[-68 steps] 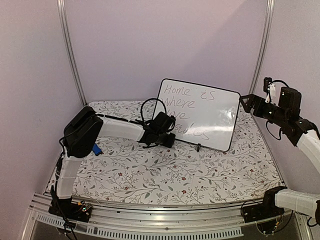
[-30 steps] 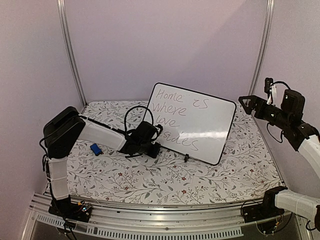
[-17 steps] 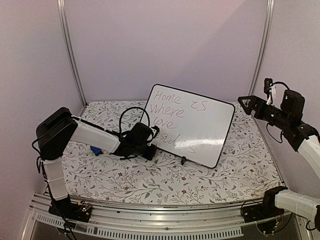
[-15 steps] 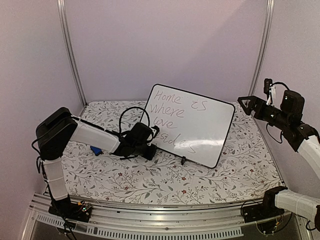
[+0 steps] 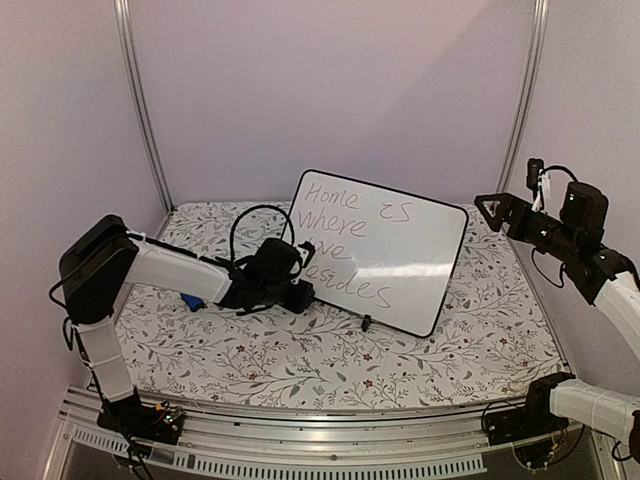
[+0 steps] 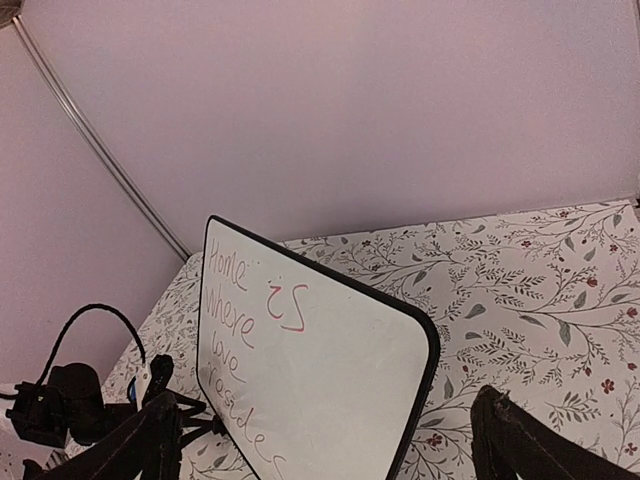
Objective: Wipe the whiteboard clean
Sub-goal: Move the whiteboard to the center of the board, then pick up the whiteboard eraser from the center of the board.
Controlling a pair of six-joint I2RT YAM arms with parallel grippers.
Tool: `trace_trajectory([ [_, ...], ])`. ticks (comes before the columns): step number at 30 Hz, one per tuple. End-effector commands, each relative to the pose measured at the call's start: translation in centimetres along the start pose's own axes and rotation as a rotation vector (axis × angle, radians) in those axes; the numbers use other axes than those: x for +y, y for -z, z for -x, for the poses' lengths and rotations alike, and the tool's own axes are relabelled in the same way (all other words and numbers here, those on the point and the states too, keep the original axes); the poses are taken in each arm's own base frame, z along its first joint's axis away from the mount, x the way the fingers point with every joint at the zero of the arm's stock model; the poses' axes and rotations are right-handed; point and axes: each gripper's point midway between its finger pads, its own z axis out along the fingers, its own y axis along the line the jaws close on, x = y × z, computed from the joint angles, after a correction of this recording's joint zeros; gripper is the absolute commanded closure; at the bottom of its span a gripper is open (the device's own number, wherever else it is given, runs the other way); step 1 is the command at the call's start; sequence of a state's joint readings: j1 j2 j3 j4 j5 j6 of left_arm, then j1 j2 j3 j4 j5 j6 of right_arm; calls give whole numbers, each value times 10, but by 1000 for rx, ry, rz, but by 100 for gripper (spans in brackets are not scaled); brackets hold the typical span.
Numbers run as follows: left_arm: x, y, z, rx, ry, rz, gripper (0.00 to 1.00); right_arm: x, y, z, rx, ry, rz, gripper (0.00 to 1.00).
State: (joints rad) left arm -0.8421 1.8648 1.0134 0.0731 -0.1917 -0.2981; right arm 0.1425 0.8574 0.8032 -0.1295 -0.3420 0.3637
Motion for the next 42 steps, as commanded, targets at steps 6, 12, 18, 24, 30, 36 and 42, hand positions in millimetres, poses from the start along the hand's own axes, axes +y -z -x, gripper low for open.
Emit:
trace_trajectory([
  [6, 31, 34, 5, -41, 104, 104, 32, 3, 1, 2, -18, -6, 26, 1],
  [12, 66, 73, 6, -58, 197, 241, 6, 5, 1, 1, -18, -4, 37, 1],
  [18, 104, 112, 13, -108, 353, 363, 0, 3, 0, 0, -21, -3, 33, 1],
  [24, 155, 145, 0, -101, 622, 551, 0, 4, -1, 1, -25, -10, 41, 1],
  [30, 203, 163, -28, -49, 864, 720, 0, 6, -2, 1, -20, -19, 51, 1],
  [36, 217, 162, -53, 11, 1031, 808, 0, 9, 0, 1, -18, -20, 63, 1],
  [42, 227, 144, -82, 80, 1132, 856, 0, 7, -2, -2, -5, -25, 61, 1],
])
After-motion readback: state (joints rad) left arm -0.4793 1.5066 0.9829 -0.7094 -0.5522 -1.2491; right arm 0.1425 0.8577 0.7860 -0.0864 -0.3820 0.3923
